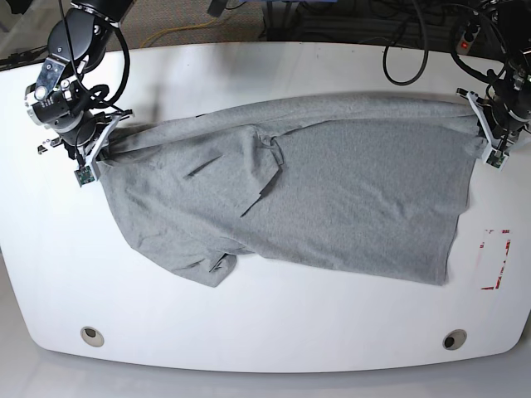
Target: Fold the T-shirt properly
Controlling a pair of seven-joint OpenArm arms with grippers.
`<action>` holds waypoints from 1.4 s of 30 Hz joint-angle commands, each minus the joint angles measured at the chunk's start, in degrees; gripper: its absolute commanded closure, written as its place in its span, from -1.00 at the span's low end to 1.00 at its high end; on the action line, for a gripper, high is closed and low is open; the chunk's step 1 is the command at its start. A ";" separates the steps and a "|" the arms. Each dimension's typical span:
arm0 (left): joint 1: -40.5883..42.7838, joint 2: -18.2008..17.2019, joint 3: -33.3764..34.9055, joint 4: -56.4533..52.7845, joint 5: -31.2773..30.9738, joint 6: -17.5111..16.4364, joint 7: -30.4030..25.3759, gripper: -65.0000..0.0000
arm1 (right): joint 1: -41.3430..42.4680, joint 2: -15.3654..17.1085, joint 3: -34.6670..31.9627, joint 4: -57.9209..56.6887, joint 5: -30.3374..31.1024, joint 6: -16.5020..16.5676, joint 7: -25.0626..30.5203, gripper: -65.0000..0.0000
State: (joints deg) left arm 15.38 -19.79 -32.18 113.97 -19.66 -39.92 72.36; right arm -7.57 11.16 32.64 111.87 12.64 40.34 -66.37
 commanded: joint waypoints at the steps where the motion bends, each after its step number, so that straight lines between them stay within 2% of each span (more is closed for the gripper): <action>1: -1.09 -1.09 3.57 0.80 0.36 -0.08 -2.34 0.99 | 1.90 1.19 0.37 -0.53 -0.12 -0.34 0.65 1.00; 5: -4.96 -1.09 6.65 0.80 0.36 3.22 -2.60 0.99 | 4.98 1.55 0.37 -4.14 -0.12 -0.34 0.65 1.00; 12: -13.93 -1.09 7.79 0.80 0.28 3.83 -2.60 0.99 | 13.16 3.13 0.28 -8.89 -0.12 -0.34 0.65 1.00; 14: -17.09 -1.09 7.79 0.80 0.28 5.15 -2.60 0.98 | 16.06 3.30 0.19 -10.64 -0.12 -0.34 0.65 1.00; 17: -22.19 -1.09 7.79 0.71 0.36 7.70 -2.60 0.97 | 20.80 5.33 0.02 -13.46 -0.12 -0.34 0.65 1.00; 22: -32.39 -1.53 10.78 -0.96 0.36 11.66 -0.05 0.97 | 30.21 8.58 -4.82 -19.17 -0.12 -0.34 0.74 1.00; 26: -40.04 -1.53 10.69 -1.67 0.45 13.77 1.36 0.97 | 38.39 9.72 -7.46 -23.13 -0.12 -0.34 0.92 1.00; 31: -47.51 -3.02 10.69 -1.75 0.45 14.12 1.36 0.97 | 47.79 12.62 -14.14 -26.47 -0.20 -0.34 0.74 1.00; 34: -52.34 -3.81 10.87 -2.90 0.45 14.12 1.36 0.97 | 53.95 13.24 -16.51 -28.49 -0.20 -0.34 0.74 1.00; 42: -66.67 -9.00 11.83 -10.90 0.10 13.86 1.27 0.97 | 67.66 14.82 -24.95 -29.46 -0.20 -0.34 0.74 1.00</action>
State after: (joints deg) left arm -44.34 -26.33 -20.84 105.16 -20.47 -26.22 75.26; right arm 54.59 24.69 8.64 81.10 12.67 40.51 -67.16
